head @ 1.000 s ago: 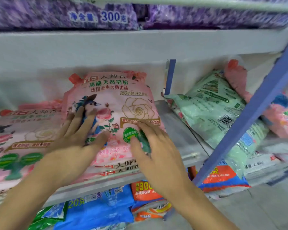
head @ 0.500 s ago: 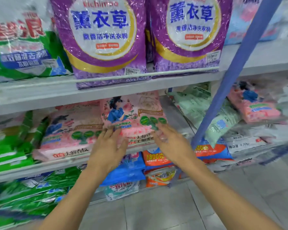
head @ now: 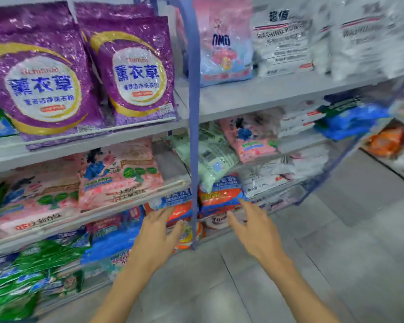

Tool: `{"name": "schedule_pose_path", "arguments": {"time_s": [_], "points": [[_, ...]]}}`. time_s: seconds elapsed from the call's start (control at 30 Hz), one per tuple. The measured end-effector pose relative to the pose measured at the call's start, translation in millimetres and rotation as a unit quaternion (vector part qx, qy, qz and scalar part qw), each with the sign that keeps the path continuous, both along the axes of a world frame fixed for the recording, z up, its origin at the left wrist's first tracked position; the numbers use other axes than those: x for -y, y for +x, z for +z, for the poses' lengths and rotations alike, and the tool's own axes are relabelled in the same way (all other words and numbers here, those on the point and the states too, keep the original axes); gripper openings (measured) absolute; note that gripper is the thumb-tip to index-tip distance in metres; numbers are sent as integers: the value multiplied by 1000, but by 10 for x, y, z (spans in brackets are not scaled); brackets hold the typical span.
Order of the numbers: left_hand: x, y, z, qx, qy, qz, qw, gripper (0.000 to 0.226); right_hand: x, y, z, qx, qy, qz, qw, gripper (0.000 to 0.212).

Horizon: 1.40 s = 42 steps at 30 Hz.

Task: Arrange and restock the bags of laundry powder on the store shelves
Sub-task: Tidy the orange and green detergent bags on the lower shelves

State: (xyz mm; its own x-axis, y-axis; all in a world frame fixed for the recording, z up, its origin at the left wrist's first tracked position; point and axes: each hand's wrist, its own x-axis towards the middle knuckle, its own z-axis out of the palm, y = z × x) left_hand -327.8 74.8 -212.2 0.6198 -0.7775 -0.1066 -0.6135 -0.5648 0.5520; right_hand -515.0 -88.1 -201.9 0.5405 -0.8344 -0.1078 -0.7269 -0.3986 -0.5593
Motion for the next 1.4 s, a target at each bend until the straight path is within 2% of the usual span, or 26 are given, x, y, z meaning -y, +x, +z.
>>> {"name": "schedule_pose_path", "arguments": {"time_s": [0.17,0.3,0.53,0.67,0.9,1.03,1.13,1.2,1.27,1.33,1.4], "points": [[529,-707,-76,-21,-7,-28,999,70,374,-789,52,-9,15,-13,1000,56],[908,-1178,16,-16,-11,-27,999,50,678,-1188,21,-10,23,-16,1000,60],[1620,-1360,54,-48,-17,-5,999,58,1330,-1450,-157,13,70,-48,996,54],[2242,-1206,75,-62,-40,23,997,62,1898,-1367,-225,11,82,-52,995,57],[3334,-870,227,-92,-73,81,990,55,2959,-1041,-200,15,108,-37,993,61],[3681,-647,230,-99,-76,123,985,62,3500,-759,-139,23,112,-21,993,60],[3913,-530,171,-108,-44,170,979,66,3874,-508,-137,28,121,3,992,60],[4095,-466,132,-137,-21,205,969,51,4133,-327,-164,15,148,21,989,61],[4284,-403,101,-185,-26,246,951,34,4404,-135,-176,19,187,34,982,51],[4457,-350,35,-197,-33,281,939,29,4664,46,-210,23,224,56,973,27],[4566,-300,-111,-178,-59,296,937,31,4822,229,-271,30,259,74,963,27]]}}
